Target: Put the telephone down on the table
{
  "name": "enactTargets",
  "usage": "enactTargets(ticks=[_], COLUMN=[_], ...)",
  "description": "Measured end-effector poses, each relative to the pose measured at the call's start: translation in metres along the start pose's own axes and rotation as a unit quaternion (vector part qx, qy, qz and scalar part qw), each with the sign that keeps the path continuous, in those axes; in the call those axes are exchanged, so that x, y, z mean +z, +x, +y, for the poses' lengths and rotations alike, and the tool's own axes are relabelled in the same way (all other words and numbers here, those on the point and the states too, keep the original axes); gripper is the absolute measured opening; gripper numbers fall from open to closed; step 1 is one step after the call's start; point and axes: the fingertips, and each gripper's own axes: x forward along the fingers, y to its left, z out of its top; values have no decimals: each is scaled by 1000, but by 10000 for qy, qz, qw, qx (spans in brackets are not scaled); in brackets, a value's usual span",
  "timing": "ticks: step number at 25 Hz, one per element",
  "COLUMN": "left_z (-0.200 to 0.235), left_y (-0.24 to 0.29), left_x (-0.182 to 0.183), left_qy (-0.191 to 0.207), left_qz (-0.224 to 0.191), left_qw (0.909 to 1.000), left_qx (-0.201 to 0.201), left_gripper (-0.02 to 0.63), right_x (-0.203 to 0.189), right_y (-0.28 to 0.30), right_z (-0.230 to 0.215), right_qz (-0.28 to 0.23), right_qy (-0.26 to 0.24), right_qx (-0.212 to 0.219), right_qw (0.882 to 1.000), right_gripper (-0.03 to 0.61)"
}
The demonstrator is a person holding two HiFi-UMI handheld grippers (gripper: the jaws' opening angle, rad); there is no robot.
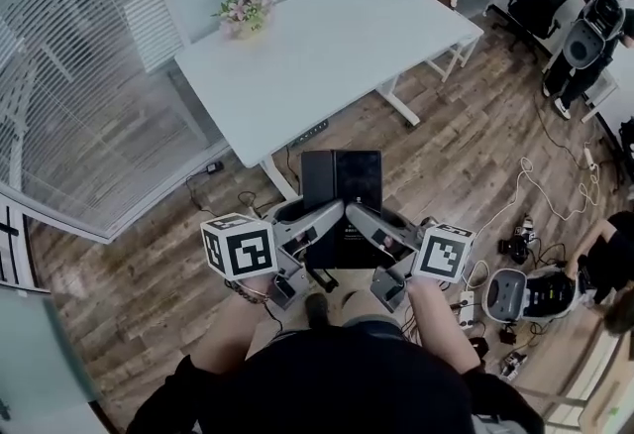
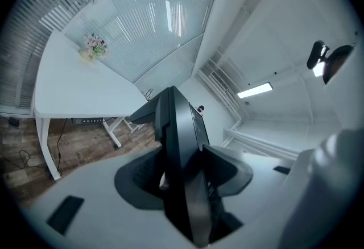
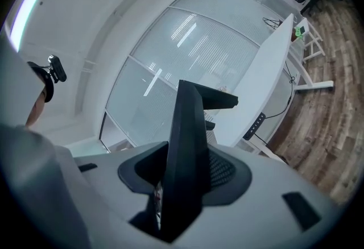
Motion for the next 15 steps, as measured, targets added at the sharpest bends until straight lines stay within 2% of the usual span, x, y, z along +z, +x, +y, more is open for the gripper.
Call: enactTargets(ticks=[8, 15], left_z=[5, 19], left_y=[1, 18], left_x=[-3, 3], left_qy=[70, -9], left_qz=[151, 172], left_qw=[9998, 9998], left_qx=[-58, -69], left_gripper=[221, 221], right_x=[-4, 7], right_y=[0, 6], right_z=[-4, -23], right_qz=[-214, -181], right_qy=[50, 90], right_qx=[-119, -178], right_qw=[9997, 9996], right_gripper=[186, 186])
